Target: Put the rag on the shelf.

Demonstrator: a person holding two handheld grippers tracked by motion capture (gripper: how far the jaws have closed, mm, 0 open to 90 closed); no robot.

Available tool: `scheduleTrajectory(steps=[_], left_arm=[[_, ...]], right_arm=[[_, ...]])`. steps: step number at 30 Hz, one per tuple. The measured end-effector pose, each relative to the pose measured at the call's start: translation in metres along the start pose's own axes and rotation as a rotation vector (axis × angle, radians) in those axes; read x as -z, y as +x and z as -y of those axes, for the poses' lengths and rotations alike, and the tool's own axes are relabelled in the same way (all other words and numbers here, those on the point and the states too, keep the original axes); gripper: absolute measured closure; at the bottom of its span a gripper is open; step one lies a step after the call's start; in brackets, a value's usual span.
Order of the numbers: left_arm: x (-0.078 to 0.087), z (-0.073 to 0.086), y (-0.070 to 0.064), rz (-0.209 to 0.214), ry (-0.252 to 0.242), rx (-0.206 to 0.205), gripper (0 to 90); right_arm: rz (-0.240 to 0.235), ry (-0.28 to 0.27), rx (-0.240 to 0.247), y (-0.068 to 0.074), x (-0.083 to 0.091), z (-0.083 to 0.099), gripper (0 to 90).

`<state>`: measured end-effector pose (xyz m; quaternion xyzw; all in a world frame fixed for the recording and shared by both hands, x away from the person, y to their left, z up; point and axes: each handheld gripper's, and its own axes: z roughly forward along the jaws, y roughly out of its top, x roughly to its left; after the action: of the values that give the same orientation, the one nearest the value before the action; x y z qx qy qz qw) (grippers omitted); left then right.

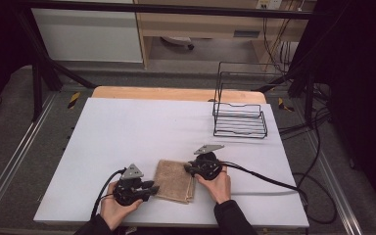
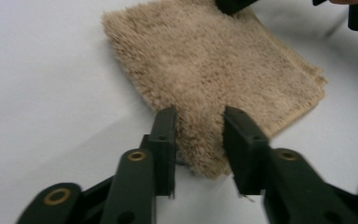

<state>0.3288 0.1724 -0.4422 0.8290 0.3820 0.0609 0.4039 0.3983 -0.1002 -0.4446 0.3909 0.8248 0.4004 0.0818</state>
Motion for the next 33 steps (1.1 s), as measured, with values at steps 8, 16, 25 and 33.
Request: scheduleTrajectory(steps=[8, 16, 25, 33], left_arm=[[0.010, -0.014, 0.016, -0.014, -0.043, -0.013, 31.7], [0.000, -0.033, 0.024, -0.053, -0.028, -0.042, 16.0], [-0.018, -0.055, 0.034, -0.050, -0.039, -0.021, 12.9], [-0.033, -0.064, 0.044, -0.074, -0.034, 0.000, 26.9]], right_arm=[[-0.025, -0.047, 0.006, -0.009, 0.022, 0.006, 37.2], [-0.027, -0.076, 0.008, -0.020, 0.042, 0.015, 18.5], [-0.007, -0.103, -0.010, -0.033, 0.058, 0.032, 5.8], [0.012, -0.097, -0.031, -0.038, 0.063, 0.046, 3.0]])
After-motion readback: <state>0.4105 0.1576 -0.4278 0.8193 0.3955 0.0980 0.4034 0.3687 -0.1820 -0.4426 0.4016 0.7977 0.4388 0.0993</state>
